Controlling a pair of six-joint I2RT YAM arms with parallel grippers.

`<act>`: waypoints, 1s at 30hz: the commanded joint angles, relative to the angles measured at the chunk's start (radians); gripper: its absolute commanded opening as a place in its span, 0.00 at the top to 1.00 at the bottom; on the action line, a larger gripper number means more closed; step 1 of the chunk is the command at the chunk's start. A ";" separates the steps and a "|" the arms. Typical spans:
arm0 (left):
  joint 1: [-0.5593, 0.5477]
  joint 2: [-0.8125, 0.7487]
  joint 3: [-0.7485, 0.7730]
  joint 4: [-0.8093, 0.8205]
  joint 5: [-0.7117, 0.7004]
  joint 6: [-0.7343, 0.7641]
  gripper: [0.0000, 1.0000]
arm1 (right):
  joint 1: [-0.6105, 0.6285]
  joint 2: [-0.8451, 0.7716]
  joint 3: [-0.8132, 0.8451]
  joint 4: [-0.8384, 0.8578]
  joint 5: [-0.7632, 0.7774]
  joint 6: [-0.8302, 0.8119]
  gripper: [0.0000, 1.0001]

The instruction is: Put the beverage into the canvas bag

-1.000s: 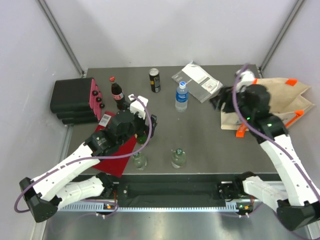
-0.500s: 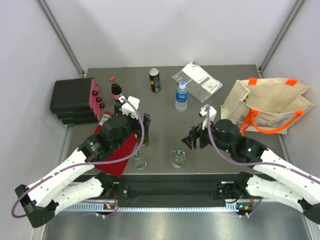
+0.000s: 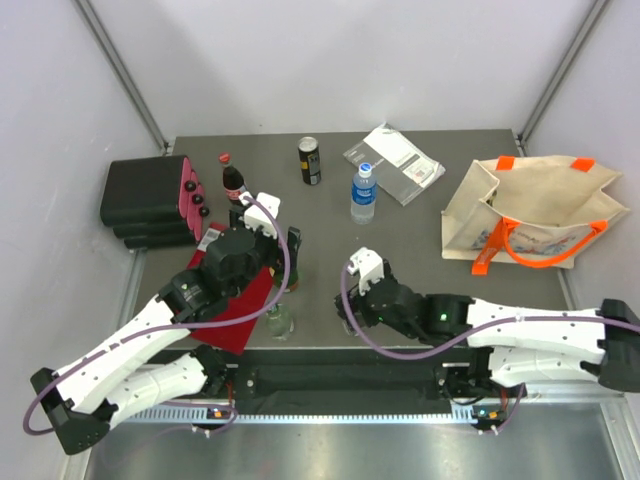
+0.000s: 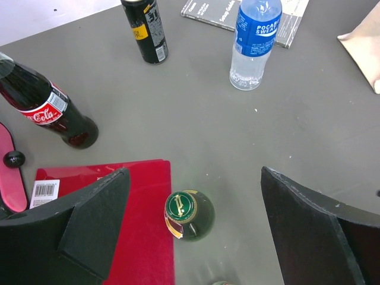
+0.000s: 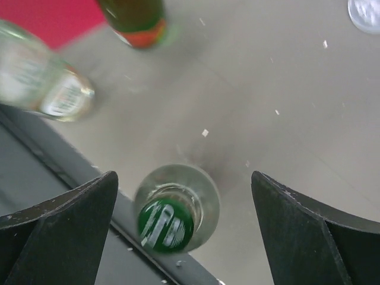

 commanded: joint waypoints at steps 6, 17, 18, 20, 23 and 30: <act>-0.001 -0.009 0.006 0.039 0.001 0.002 0.05 | 0.036 0.126 0.008 0.039 0.104 0.090 0.07; -0.002 -0.005 0.008 0.039 0.006 0.002 0.05 | 0.043 0.178 -0.024 0.053 0.045 0.159 0.13; -0.001 -0.005 0.008 0.041 0.006 0.002 0.05 | 0.043 0.184 -0.021 0.040 0.044 0.164 0.12; -0.001 -0.005 0.008 0.039 0.006 0.002 0.05 | 0.047 0.186 -0.024 0.041 0.035 0.170 0.13; -0.001 -0.005 0.008 0.039 0.006 0.001 0.05 | 0.053 0.181 -0.027 0.043 0.032 0.175 0.27; -0.001 -0.003 0.009 0.039 0.015 0.001 0.05 | 0.053 0.158 0.046 -0.074 0.123 0.185 0.81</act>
